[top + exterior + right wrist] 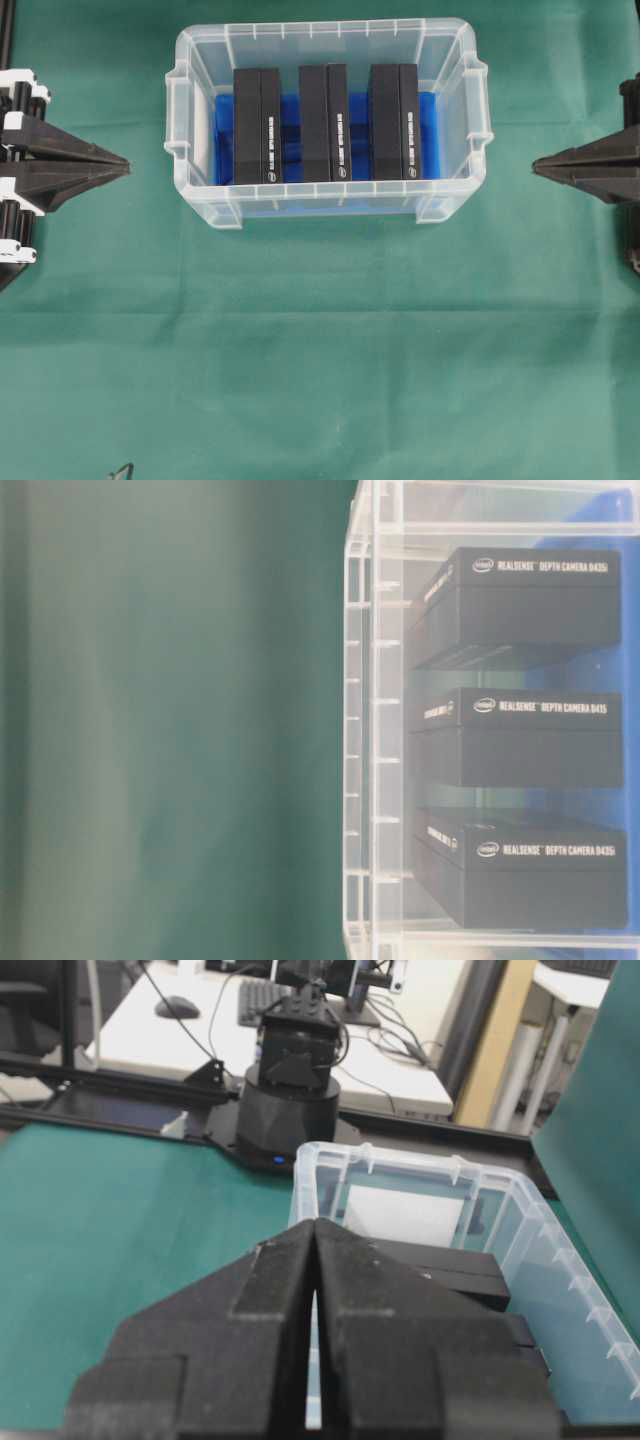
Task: Take the box out of the case with the left arm.
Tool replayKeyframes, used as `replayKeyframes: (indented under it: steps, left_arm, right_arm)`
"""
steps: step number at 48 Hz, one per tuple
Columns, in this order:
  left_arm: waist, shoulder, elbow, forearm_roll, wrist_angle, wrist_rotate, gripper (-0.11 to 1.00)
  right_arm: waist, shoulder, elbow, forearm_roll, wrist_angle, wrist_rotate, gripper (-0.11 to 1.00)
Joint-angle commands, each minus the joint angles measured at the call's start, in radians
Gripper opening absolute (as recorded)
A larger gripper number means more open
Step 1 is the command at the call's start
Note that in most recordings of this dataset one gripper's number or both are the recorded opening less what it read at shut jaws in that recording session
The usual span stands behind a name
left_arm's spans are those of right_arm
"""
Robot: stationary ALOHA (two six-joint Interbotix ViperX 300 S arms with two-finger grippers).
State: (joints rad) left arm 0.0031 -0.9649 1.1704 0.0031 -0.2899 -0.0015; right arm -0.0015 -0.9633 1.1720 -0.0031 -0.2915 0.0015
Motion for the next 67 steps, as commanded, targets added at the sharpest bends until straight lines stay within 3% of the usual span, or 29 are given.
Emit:
replayKeyframes:
  steps: [1,20,34,45,59,67]
  left_arm:
    - [0.0,0.015,-0.026,0.002,0.015,-0.006,0.0]
    - [0.0,0.009,-0.078,0.002,0.107,-0.025,0.0]
    - [0.0,0.002,-0.302,0.008,0.379,-0.023,0.0]
    - [0.0,0.018,-0.445,0.009,0.558,-0.023,0.0]
    - [0.0,0.02,-0.466,0.009,0.687,-0.026,0.0]
    - [-0.005,0.035,-0.522,0.009,0.908,-0.032,0.0]
  right_arm:
    - [0.0,0.011,-0.012,0.002,0.003,0.003,0.0]
    - [-0.002,0.015,-0.115,0.002,0.169,0.046,0.0]
    - [-0.002,0.034,-0.356,0.002,0.41,0.046,0.0]
    - [0.0,0.066,-0.492,0.002,0.52,0.048,0.0]
    - [-0.002,0.081,-0.517,0.002,0.618,0.066,0.0]
    - [-0.002,0.091,-0.558,0.002,0.839,0.098,0.0]
